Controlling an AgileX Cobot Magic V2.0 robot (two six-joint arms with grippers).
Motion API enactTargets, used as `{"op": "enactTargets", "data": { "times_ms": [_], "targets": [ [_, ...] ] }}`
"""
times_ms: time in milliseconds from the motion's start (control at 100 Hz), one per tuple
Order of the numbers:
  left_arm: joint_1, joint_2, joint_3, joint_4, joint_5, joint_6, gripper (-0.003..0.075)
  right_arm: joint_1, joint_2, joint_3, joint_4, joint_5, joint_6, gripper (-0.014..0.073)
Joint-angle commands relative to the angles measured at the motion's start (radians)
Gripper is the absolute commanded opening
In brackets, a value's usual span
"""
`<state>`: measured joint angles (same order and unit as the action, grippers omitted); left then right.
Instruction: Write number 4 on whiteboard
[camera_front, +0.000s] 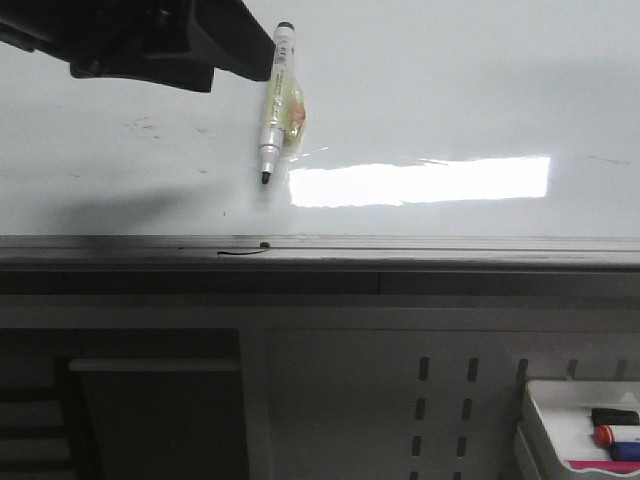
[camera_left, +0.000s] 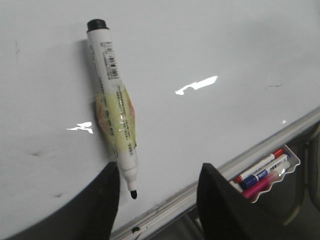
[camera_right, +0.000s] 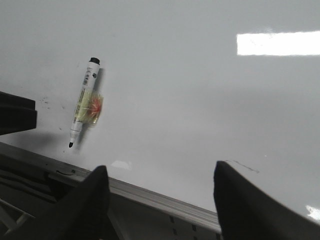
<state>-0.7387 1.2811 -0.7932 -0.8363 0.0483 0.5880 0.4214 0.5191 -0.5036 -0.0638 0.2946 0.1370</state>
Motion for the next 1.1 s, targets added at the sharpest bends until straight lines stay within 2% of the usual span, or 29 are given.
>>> {"op": "enactTargets", "data": {
  "times_ms": [0, 400, 700, 860, 1000, 1090],
  "targets": [
    [-0.008, 0.022, -0.061, -0.017, -0.065, 0.001, 0.0325, 0.002, 0.011, -0.037, -0.012, -0.069, -0.011, 0.0406],
    [-0.008, 0.169, -0.124, -0.017, -0.065, 0.001, 0.0324, 0.002, 0.011, -0.037, -0.012, -0.068, -0.011, 0.0406],
    [-0.006, 0.194, -0.124, -0.019, -0.170, 0.001, 0.0291, 0.002, 0.011, -0.037, -0.012, -0.068, -0.011, 0.0406],
    [-0.004, 0.226, -0.124, -0.094, -0.161, 0.001, 0.0289, 0.002, 0.011, -0.037, -0.012, -0.068, -0.011, 0.0406],
    [-0.004, 0.240, -0.124, -0.121, -0.161, 0.001, 0.0190, 0.002, 0.011, -0.037, -0.012, -0.068, -0.011, 0.0406],
    [-0.004, 0.240, -0.124, -0.119, -0.161, 0.001, 0.0066, 0.002, 0.011, -0.037, -0.012, -0.068, -0.011, 0.0406]
  ]
}}
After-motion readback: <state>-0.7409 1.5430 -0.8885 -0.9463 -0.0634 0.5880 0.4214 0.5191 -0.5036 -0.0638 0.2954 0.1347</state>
